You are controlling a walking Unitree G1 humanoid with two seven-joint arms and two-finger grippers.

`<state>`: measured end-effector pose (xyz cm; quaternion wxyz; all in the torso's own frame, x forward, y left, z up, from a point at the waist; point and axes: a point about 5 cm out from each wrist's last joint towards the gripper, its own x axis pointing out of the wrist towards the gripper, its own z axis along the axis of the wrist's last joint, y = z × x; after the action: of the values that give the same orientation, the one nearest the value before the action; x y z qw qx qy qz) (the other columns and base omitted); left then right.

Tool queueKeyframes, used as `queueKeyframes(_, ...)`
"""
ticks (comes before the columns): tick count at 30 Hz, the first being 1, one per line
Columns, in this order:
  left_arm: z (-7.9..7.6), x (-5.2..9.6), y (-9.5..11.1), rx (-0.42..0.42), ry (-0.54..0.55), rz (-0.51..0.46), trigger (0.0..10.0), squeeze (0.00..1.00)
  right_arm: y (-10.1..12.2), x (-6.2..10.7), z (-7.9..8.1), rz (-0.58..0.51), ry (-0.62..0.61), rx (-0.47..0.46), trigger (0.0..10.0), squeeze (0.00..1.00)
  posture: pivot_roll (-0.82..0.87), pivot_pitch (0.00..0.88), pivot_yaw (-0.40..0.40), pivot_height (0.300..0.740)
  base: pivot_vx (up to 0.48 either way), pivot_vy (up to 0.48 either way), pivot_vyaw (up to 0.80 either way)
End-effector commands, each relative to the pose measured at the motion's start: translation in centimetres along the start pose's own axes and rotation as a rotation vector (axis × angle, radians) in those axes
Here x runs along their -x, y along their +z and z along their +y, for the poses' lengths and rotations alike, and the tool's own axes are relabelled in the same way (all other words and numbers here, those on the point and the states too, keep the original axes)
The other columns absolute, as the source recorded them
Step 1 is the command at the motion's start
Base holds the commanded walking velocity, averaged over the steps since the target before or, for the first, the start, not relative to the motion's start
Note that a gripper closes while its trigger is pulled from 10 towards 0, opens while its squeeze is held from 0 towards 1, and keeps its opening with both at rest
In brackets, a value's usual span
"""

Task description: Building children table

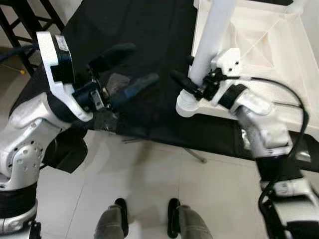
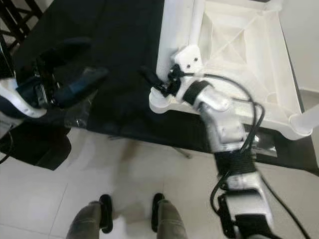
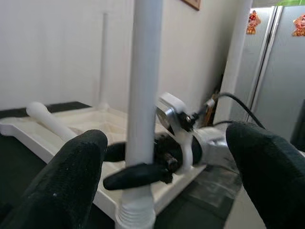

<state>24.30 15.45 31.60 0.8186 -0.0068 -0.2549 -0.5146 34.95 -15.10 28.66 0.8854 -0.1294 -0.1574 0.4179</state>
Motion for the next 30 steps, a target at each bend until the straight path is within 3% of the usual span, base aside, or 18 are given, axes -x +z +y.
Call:
queueKeyframes(1, -1.0, 0.2, -0.2, 0.012, -0.065, 0.037, 10.0, 0.0, -0.2, 0.4, -0.2, -0.016, 0.04, -0.042, 10.0, 0.0, 0.07, 0.337, -0.077, 0.74, 0.0, 0.0, 0.0)
queueKeyframes(3, -2.5, 1.1, -1.4, 0.038, -0.138, 0.13, 10.0, 0.0, -0.2, 0.1, -0.2, -0.02, 0.137, -0.09, 10.0, 0.0, 0.07, 0.349, -0.08, 0.74, 0.0, 0.0, 0.0)
queueKeyframes(7, -3.1, 1.9, -2.2, 0.034, -0.152, 0.2, 10.0, 0.0, -0.2, -0.4, -0.1, -0.029, 0.195, -0.093, 10.0, 0.0, 0.07, 0.351, -0.081, 0.74, 0.0, 0.0, 0.0)
queueKeyframes(17, -1.9, 3.8, -2.2, -0.06, -0.04, 0.3, 10.0, 0.0, -0.5, -0.7, -0.5, -0.019, 0.319, -0.107, 10.0, 0.0, 0.08, 0.363, -0.084, 0.74, 0.0, 0.0, 0.0)
queueKeyframes(18, -2.0, 4.1, -2.4, -0.059, -0.031, 0.307, 10.0, 0.0, -0.5, -0.6, -0.9, -0.013, 0.33, -0.11, 3.5, 0.0, 0.08, 0.363, -0.086, 0.74, 0.0, 0.0, 0.0)
queueKeyframes(19, -2.0, 4.1, -2.4, -0.059, -0.031, 0.307, 10.0, 0.0, -0.5, -0.6, -0.9, -0.013, 0.33, -0.11, 3.5, 0.0, 0.08, 0.363, -0.086, 0.74, 0.0, 0.0, 0.0)
queueKeyframes(20, -2.2, 4.2, -2.6, -0.055, -0.029, 0.309, 10.0, 0.0, -0.5, -0.6, -1.2, -0.007, 0.331, -0.107, 0.0, 0.0, 0.08, 0.363, -0.086, 0.74, 0.0, 0.0, 0.0)
queueKeyframes(30, -2.5, 3.9, -3.0, -0.05, -0.028, 0.297, 10.0, 0.0, -0.7, -0.3, -1.5, 0.008, 0.337, -0.089, 0.0, 0.0, 0.07, 0.365, -0.09, 0.74, 0.0, 0.0, 0.0)
